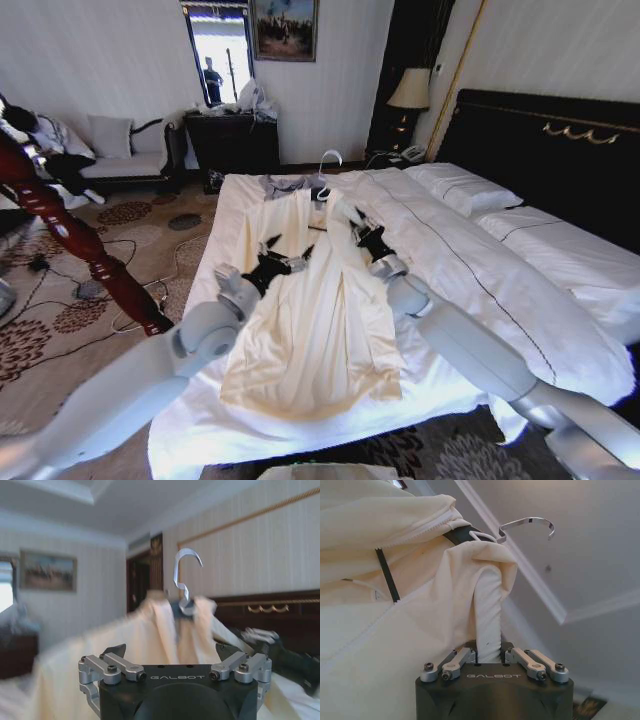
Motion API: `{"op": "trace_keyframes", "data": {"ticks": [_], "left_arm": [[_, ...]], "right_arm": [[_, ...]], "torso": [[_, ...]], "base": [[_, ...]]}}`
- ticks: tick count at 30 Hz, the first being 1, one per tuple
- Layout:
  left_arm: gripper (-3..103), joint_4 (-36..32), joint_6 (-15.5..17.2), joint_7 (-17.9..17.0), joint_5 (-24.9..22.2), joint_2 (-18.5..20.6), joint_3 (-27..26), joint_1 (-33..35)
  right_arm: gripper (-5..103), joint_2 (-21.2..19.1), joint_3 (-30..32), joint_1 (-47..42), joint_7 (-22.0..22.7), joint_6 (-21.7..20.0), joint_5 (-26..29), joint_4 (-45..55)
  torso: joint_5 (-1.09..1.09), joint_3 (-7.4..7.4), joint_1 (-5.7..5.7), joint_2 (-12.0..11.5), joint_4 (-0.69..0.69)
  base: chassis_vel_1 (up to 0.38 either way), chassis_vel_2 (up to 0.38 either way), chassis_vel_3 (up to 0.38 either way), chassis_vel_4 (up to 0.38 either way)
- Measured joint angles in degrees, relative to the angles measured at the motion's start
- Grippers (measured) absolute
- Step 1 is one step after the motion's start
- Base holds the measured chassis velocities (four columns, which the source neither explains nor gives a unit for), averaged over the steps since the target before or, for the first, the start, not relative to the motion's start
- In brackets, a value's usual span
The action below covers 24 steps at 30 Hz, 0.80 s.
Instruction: Pick up the clothes from the bed and hang them on the clothes hanger.
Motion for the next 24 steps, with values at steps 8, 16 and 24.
{"op": "trace_keyframes", "data": {"ticks": [8, 16, 24], "left_arm": [[100, -5.1, 0.6, 1.0, -11.2, 10.7, -10.4, -2.4], [100, -4.8, 0.8, 9.5, -23.3, 24.6, -22.3, -2.6], [98, -2.8, 0.5, 16.8, -31.4, 31.6, -24.7, -3.5]], "right_arm": [[20, -0.8, 3.6, -0.9, -0.1, 5.5, -8.9, 3.3], [20, -2.6, 2.9, 3.4, 0.0, 8.9, -9.2, 6.1], [20, -3.3, 2.2, 7.6, 0.1, 11.1, -8.2, 6.6]], "torso": [[0.01, 0.0, 0.0, 0.0, 0.0], [0.0, 0.0, 0.0, 0.0, 0.02], [-0.01, 0.0, 0.0, 0.0, 0.01]], "base": [[0.0, 0.0, 0.0, 0.0], [0.0, 0.0, 0.0, 0.0], [0.0, 0.0, 0.0, 0.0]]}}
